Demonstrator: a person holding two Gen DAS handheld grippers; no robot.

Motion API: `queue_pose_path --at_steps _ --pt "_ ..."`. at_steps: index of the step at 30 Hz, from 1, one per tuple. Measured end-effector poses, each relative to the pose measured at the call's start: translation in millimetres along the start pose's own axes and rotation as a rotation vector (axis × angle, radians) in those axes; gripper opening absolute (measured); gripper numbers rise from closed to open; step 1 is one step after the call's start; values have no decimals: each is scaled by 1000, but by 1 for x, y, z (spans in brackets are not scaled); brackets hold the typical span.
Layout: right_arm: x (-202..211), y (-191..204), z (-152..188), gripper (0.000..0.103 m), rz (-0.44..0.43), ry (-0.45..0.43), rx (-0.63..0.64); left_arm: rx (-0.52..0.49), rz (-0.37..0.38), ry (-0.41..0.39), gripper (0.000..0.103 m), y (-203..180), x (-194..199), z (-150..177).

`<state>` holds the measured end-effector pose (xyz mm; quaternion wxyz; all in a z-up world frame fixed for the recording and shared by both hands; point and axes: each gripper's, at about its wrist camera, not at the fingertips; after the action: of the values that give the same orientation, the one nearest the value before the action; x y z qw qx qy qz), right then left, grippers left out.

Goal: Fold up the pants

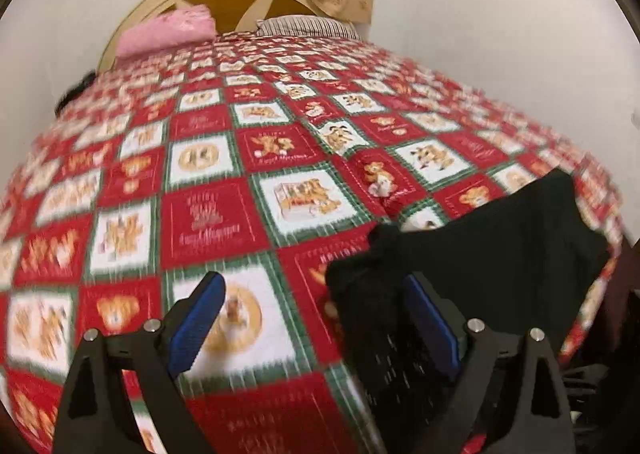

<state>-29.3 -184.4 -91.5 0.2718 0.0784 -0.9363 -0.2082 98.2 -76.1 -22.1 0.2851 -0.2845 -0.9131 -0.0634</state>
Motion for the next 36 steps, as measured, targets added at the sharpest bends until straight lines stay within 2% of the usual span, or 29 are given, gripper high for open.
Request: queue_pose_path --at_steps 2,5,7,9,11,13,14,16,18,21,25,28,30,31,32,33,36 --pt "-1 4 -1 2 9 1 26 -26 -17 19 93 -5 -8 -7" --pt "-2 6 -1 3 5 -9 41 -47 -4 44 95 -10 -21 -18" --pt "-4 6 -2 3 -9 -23 33 -76 -31 71 95 -13 -36 -18" --pt "-5 8 -4 3 -44 -46 23 -102 -79 123 95 -13 -54 -12" --pt "-8 8 -8 6 -93 -64 -14 -86 -65 152 96 -10 -65 -6" --pt "-18 4 -12 7 -178 -56 -110 -57 -59 152 96 -6 -65 -5" --pt "-22 3 -12 9 -202 -44 -137 -57 -58 155 96 -5 -64 -6" --pt "-32 6 -11 30 -250 -15 -186 -72 -60 154 96 -7 -63 -6" --pt "-35 15 -10 41 -282 -14 -166 -85 -60 156 96 -9 -62 -6" --pt "-35 28 -12 42 -299 -19 -128 -88 -58 173 96 -10 -63 -8" --pt "-32 45 -12 42 -276 -24 -38 -121 -62 177 96 -13 -66 -11" --pt "-30 46 -7 42 -132 0 29 -121 -60 178 96 -12 -66 -10" --pt "-18 27 -6 42 -65 -32 -30 -103 -55 181 96 -10 -67 -10" --pt "-14 18 -6 42 -60 -47 -79 -95 -51 183 96 -9 -68 -10" --pt "-14 14 -5 42 -83 -42 -110 -84 -45 185 96 -8 -69 -10" --pt "-18 16 -3 42 -142 -12 -127 -78 -42 188 97 -7 -70 -9" --pt "-26 40 2 42 -236 38 -66 -62 -37 199 100 -4 -73 -10"
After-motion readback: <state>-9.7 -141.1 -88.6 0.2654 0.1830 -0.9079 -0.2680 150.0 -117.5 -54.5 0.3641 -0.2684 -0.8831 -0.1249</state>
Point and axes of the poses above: each gripper's, at about its wrist camera, not at the fingertips, and x roughly against the way its jaws point, y to its left, z to its underside, and after that the axes turned 12 degrees about -y, right-handed
